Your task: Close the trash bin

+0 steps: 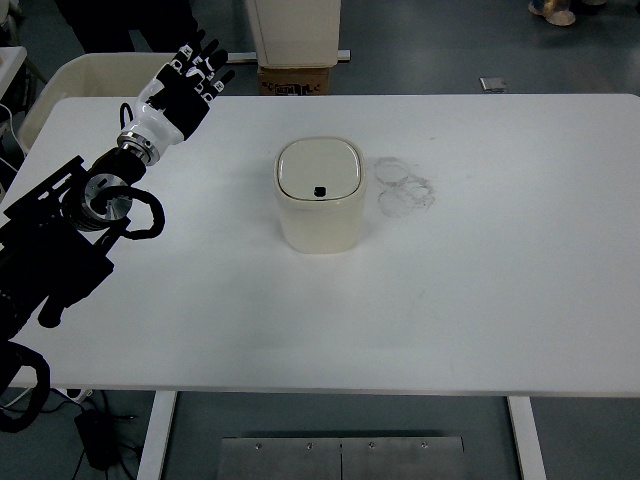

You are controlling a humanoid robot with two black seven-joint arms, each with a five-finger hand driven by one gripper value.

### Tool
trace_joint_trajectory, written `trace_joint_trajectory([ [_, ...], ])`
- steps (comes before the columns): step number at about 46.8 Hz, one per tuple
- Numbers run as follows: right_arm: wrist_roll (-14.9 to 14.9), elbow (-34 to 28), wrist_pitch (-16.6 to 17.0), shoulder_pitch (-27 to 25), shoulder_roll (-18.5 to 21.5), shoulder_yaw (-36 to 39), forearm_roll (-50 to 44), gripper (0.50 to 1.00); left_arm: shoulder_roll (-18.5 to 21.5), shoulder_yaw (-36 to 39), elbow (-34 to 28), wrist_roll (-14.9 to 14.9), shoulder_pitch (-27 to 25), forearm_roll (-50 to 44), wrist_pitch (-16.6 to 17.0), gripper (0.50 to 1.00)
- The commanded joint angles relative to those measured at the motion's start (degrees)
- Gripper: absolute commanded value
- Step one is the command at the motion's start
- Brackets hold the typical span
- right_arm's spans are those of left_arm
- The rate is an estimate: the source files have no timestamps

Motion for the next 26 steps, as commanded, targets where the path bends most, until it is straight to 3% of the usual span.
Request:
trace_joint_trajectory([
  [1,-0.05,0.01,0.0,0.09,0.0,0.18,-0.17,0.993,-1.23,-0.04,2.01,0.01,0.25,-0.04,-0.03,1.0],
  [13,-0.05,0.01,0.09,0.36,0.0,0.18,-0.26,0.993,-3.96,-0.48,4.82,-0.61,1.66,-1.18,-0.47,1.0],
  [26,0.04,0.01,0.0,0.45,0.0,0.18,-0.44,0.993,-4.4,-0.57,6.32,-1.75,2.45,-2.06,-0.55,1.0],
])
